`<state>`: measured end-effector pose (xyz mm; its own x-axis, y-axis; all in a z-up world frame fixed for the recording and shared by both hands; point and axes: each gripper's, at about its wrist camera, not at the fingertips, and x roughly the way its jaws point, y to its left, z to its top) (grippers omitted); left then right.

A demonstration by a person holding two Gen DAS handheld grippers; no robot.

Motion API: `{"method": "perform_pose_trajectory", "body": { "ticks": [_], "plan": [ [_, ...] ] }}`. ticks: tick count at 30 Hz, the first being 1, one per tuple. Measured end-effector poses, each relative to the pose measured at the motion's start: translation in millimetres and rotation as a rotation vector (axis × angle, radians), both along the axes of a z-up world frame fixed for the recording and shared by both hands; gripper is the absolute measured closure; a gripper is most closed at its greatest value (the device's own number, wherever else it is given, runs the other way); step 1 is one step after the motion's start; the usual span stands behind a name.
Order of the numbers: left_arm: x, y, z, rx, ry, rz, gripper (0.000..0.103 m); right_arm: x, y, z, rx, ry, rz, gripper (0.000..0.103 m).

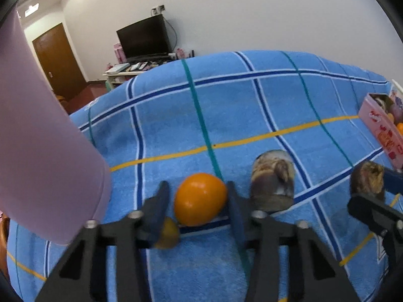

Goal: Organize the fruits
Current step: 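Grasp the dark round fruit with the right tool while the left tool grasps an orange, then carry the dark fruit and orange over the pink tin with both tools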

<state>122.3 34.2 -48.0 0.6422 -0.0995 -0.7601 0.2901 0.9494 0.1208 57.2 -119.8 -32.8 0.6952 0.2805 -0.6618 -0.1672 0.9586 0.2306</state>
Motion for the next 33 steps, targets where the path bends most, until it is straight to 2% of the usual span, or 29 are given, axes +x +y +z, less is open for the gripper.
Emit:
{"method": "perform_pose_trajectory", "body": {
  "ticks": [4,7,12,16,18,33],
  "plan": [
    [-0.8,5.1,3.3,-0.033,-0.005,0.010,0.063,1.0,-1.4,-1.4,0.006,0.004,-0.009,0.056],
    [-5.1,15.9,11.0,-0.066,-0.054,0.051,0.063,-0.5,-2.1,-0.1,0.011,-0.009,-0.014,0.056],
    [-26.4,27.4,28.0,-0.150,-0.160,0.126,0.063,-13.0,-0.9,13.8,-0.027,-0.132,-0.014,0.056],
    [-46.1,13.2,40.3,-0.132,-0.248,0.141,0.063,-22.7,0.2,22.5,-0.074,-0.220,-0.045,0.056],
    [-51.8,6.1,44.0,-0.130,-0.266,0.146,0.063,-24.7,-0.5,24.3,-0.101,-0.244,-0.060,0.056],
    [-90.3,-22.3,45.1,-0.118,-0.298,0.237,0.063,-32.9,2.3,30.2,-0.186,-0.299,-0.090,0.056]
  ]
}}
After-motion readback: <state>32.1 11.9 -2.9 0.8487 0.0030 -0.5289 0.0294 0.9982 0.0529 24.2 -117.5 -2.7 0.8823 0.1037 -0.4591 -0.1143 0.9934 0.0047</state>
